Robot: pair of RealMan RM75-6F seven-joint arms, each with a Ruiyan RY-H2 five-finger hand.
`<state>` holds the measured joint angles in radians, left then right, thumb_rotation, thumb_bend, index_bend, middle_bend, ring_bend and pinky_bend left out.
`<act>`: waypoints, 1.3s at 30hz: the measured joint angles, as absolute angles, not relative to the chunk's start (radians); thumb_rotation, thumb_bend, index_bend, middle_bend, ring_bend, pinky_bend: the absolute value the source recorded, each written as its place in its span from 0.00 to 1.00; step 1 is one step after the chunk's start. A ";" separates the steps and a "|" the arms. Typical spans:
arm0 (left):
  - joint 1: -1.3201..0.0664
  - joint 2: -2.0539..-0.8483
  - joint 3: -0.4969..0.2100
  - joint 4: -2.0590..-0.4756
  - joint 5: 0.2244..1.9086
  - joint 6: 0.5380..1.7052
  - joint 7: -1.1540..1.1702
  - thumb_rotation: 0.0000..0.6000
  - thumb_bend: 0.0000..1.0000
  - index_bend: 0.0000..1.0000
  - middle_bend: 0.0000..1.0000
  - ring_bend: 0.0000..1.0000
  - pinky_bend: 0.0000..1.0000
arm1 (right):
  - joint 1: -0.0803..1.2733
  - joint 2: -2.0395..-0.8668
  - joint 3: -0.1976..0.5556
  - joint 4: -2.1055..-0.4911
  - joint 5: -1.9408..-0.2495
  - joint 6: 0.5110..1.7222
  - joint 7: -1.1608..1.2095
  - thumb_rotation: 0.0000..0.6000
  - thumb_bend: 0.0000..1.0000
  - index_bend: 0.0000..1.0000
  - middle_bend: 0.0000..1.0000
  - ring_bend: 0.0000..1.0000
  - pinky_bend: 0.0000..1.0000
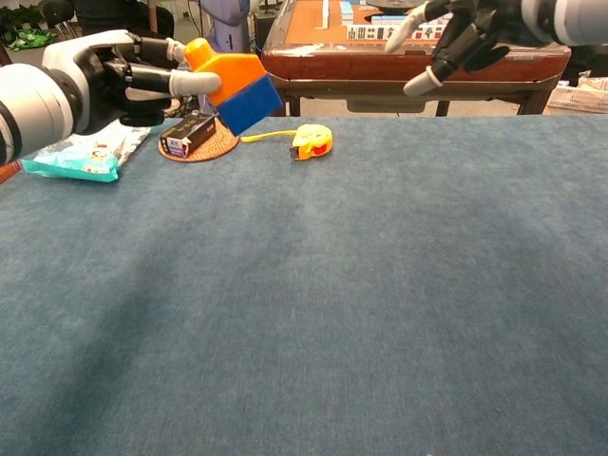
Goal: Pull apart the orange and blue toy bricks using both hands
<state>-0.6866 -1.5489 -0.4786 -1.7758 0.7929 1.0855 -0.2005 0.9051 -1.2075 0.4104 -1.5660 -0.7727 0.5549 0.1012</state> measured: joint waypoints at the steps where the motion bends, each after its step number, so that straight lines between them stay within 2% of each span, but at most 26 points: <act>1: -0.687 -1.551 -0.478 -1.775 0.795 1.085 -0.200 1.00 0.39 0.79 1.00 1.00 1.00 | 0.928 -1.207 0.412 -1.556 -0.740 0.519 0.106 1.00 0.00 0.22 1.00 1.00 1.00; 7: -0.691 -1.566 -0.471 -1.770 0.819 1.097 -0.193 1.00 0.39 0.79 1.00 1.00 1.00 | 1.021 -1.204 0.417 -1.493 -0.649 0.341 0.168 1.00 0.00 0.17 1.00 1.00 1.00; 14: -0.695 -1.575 -0.471 -1.773 0.831 1.106 -0.182 1.00 0.39 0.79 1.00 1.00 1.00 | 1.062 -1.227 0.453 -1.418 -0.648 0.173 0.283 1.00 0.00 0.13 1.00 1.00 1.00; 25: -0.703 -1.577 -0.478 -1.787 0.838 1.114 -0.162 1.00 0.39 0.79 1.00 1.00 1.00 | 1.050 -1.290 0.539 -1.354 -0.720 0.041 0.370 1.00 0.00 0.11 1.00 1.00 1.00; 39: -0.706 -1.573 -0.469 -1.797 0.853 1.113 -0.148 1.00 0.39 0.79 1.00 1.00 1.00 | 1.033 -1.369 0.603 -1.292 -0.792 -0.022 0.400 1.00 0.00 0.11 1.00 1.00 1.00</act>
